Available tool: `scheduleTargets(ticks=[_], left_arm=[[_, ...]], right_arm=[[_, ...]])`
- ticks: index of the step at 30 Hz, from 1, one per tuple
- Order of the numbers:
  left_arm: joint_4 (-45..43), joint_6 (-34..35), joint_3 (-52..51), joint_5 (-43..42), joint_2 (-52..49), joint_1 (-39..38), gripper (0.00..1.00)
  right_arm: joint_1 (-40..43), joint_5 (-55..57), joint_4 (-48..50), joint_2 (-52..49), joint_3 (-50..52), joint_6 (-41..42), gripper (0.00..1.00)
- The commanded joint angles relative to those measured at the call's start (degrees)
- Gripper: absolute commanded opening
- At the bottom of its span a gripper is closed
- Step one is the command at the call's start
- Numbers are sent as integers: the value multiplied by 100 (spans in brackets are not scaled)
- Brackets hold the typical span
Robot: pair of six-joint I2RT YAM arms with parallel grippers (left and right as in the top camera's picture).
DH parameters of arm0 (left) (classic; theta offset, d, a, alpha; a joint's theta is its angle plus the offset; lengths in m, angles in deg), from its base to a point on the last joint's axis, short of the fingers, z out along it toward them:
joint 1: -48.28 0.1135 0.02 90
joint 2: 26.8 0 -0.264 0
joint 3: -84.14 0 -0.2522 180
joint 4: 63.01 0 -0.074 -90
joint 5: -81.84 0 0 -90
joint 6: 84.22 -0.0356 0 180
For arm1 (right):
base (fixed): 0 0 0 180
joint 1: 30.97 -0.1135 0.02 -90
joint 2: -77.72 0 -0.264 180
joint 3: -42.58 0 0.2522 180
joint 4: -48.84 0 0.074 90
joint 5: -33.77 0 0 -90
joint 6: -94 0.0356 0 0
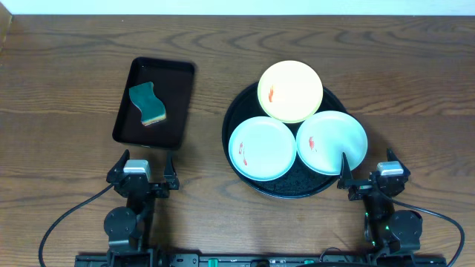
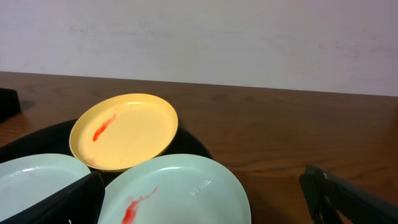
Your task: Clean dirty plates on tray and stack at the side
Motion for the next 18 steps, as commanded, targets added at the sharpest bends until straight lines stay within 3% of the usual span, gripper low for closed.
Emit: scheduleTargets(ticks=[1, 4, 7, 11, 13, 15, 16, 18], left_arm=[[160, -68, -109, -92, 46, -35, 98], [59, 140, -107, -330, 46, -35, 98], [57, 1309, -105, -1805, 46, -35, 98], [-149, 2028, -105, -2916, 46, -35, 98], [-723, 2562, -105, -3560, 46, -35, 98], [-1775, 2931, -101, -4288, 46, -35, 98], [-2745, 3495, -11, -4487, 46, -35, 98], [-3062, 3740, 236, -4470, 46, -35, 98]], right_arm=[[35, 57, -24, 20, 9, 94, 99], [35, 57, -24, 20, 9, 94, 99], [35, 57, -24, 20, 9, 94, 99], [35, 57, -24, 20, 9, 94, 99], [35, 57, -24, 20, 9, 94, 99], [35, 57, -24, 20, 9, 94, 99], [35, 57, -24, 20, 9, 94, 99], [35, 57, -24, 20, 9, 94, 99]])
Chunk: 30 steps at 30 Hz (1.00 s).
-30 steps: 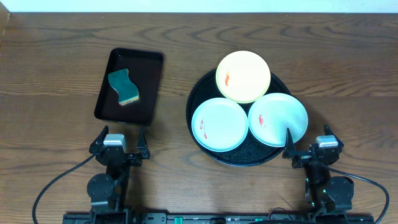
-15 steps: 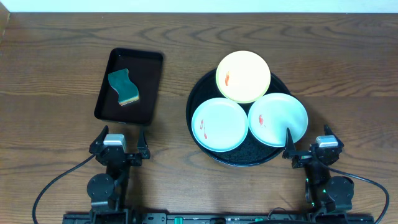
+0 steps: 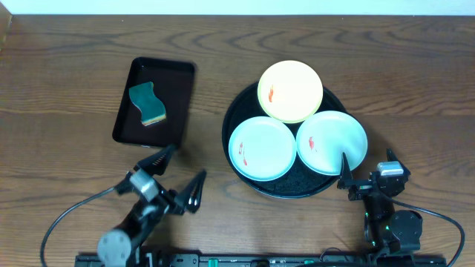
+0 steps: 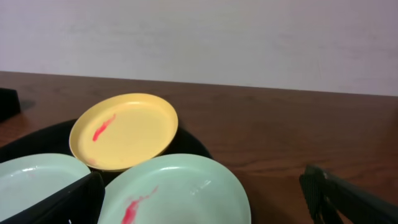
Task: Clean dirty plates on tray and stack at the side
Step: 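Reach the left gripper to the green sponge on the black tray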
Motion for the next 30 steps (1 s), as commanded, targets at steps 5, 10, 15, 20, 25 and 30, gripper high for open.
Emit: scheduleTargets(ticks=[5, 10, 15, 20, 25, 30], left_arm=[[1019, 133, 1521, -901, -205, -31, 98], [3864, -1661, 2962, 529, -1283, -33, 98], [5805, -1812, 4098, 2286, -2844, -33, 98], [6102, -1788, 4227, 1626, -3950, -33, 98], [6102, -1727, 4216, 1147, -4935, -37, 98], [5956, -1620, 4358, 1016, -5578, -37, 98]], right_arm=[[35, 55, -39, 20, 9, 94, 99], [35, 55, -39, 20, 9, 94, 99], [35, 55, -39, 20, 9, 94, 99], [35, 55, -39, 20, 9, 94, 99], [35, 55, -39, 20, 9, 94, 99], [35, 55, -39, 20, 9, 94, 99]])
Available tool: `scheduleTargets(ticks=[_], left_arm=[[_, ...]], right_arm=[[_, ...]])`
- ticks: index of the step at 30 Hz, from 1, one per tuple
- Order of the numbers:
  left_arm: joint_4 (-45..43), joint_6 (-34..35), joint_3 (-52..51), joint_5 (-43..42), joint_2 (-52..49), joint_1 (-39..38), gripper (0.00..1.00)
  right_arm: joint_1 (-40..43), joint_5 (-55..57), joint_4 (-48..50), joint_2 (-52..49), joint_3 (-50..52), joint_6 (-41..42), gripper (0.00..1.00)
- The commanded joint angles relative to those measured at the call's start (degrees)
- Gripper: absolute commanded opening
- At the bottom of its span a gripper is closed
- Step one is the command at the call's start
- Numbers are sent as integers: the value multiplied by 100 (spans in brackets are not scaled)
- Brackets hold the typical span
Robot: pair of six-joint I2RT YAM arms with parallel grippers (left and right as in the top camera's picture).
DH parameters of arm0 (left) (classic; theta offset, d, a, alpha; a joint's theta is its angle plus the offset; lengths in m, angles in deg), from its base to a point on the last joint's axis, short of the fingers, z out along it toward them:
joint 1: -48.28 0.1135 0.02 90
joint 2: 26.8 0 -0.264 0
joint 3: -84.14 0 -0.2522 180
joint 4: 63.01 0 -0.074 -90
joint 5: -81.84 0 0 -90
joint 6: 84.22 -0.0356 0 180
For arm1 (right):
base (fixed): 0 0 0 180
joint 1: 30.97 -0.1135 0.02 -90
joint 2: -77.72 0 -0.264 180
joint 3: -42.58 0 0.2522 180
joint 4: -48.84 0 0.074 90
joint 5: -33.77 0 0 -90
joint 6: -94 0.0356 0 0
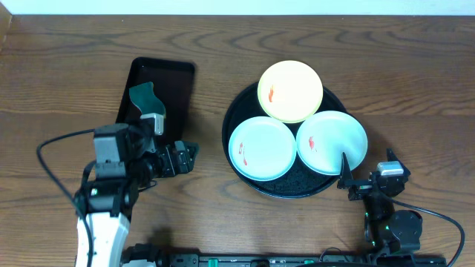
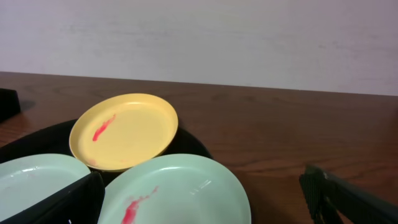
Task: Clean dirty plates on tray and stack at the side
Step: 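Reach the left gripper to the green sponge on the black tray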
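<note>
Three dirty plates lie on a round black tray (image 1: pixel 286 187), each with a red smear: a yellow plate (image 1: pixel 290 90) at the back, a pale blue plate (image 1: pixel 261 148) at front left, and another pale plate (image 1: pixel 332 141) at front right. A green sponge (image 1: pixel 141 95) lies in a rectangular black tray (image 1: pixel 184 83) to the left. My left gripper (image 1: pixel 169 139) hangs open over that tray's near end, hiding the sponge's near part. My right gripper (image 1: pixel 367 174) rests open at the front edge. Its fingers flank the near rim of the front-right plate (image 2: pixel 180 186).
The wooden table (image 1: pixel 67 59) stretches bare on the far left and behind both trays. The left arm's cable (image 1: pixel 52 144) loops over the table's left front. A pale wall (image 2: pixel 199 37) stands behind the table.
My left arm has moved from low by the front edge to above the near end of the rectangular tray, over part of the sponge. The right arm and the plates stayed put.
Both grippers first rested open at the front edge, with the sponge fully in view. Then the left gripper was swung out, tilted toward the right, still near the front. Now it hangs over the sponge tray. Nothing on either tray has shifted.
</note>
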Motion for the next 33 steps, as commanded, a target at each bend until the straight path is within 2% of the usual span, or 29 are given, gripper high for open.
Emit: scheduleTargets(ticks=[1, 5, 8, 10, 13, 17, 22, 25, 28, 33], left_arm=[[4, 98, 299, -48, -295, -7, 98], [621, 575, 940, 1176, -704, -7, 98], [1486, 599, 1814, 2028, -1246, -7, 98], [1714, 599, 2286, 2424, -1596, -7, 98], [1517, 597, 2671, 2500, -1945, -7, 98], [938, 625, 2686, 2608, -2094, 0, 98], [520, 1738, 2686, 3497, -2319, 190, 98], [225, 1816, 2702, 3493, -2688, 365, 98], [433, 1766, 3143, 3154, -3412, 514, 98], [1263, 1443, 4356, 3147, -4481, 520, 98]], right_arm=[[35, 52, -24, 22, 9, 81, 99], [35, 55, -24, 22, 9, 81, 99], [35, 55, -24, 22, 9, 81, 99], [35, 55, -24, 22, 9, 81, 99], [35, 55, -24, 22, 9, 81, 99], [35, 55, -24, 22, 9, 81, 99], [35, 55, -24, 22, 9, 81, 99], [35, 55, -24, 22, 9, 81, 99], [35, 55, -24, 22, 9, 81, 99], [35, 55, -24, 22, 9, 81, 99]])
